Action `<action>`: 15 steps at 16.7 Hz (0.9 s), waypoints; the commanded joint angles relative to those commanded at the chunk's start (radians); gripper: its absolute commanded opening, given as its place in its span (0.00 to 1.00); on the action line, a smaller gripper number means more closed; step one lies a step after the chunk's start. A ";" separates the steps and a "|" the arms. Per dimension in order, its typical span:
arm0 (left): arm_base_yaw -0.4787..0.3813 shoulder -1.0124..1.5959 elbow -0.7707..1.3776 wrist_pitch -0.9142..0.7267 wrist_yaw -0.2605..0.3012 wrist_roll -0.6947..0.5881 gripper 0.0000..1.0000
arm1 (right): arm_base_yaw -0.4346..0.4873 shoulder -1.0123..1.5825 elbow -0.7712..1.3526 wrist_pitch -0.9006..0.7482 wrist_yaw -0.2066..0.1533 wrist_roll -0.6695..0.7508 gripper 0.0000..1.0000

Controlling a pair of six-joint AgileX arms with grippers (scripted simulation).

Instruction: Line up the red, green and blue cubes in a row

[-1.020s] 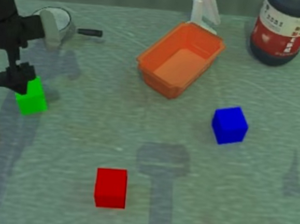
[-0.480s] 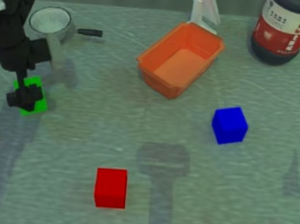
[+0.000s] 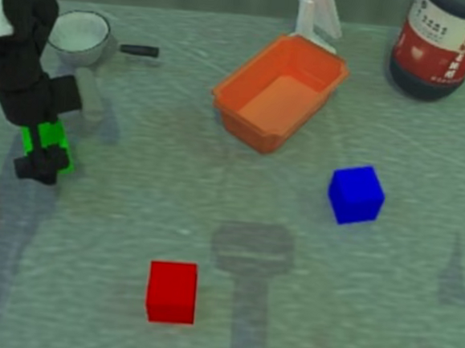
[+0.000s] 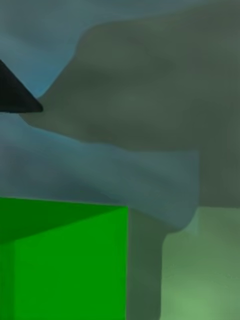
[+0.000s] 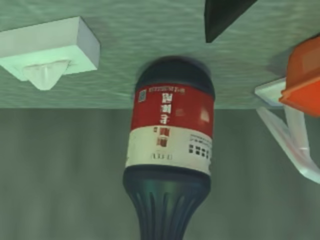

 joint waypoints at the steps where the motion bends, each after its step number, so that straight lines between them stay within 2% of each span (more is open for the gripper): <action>1: 0.000 0.000 0.000 0.000 0.000 0.000 0.85 | 0.000 0.000 0.000 0.000 0.000 0.000 1.00; 12: 0.000 0.000 0.000 0.000 0.000 0.000 0.02 | 0.000 0.000 0.000 0.000 0.000 0.000 1.00; 15: 0.000 0.000 0.000 0.000 0.000 0.000 0.00 | 0.000 0.000 0.000 0.000 0.000 0.000 1.00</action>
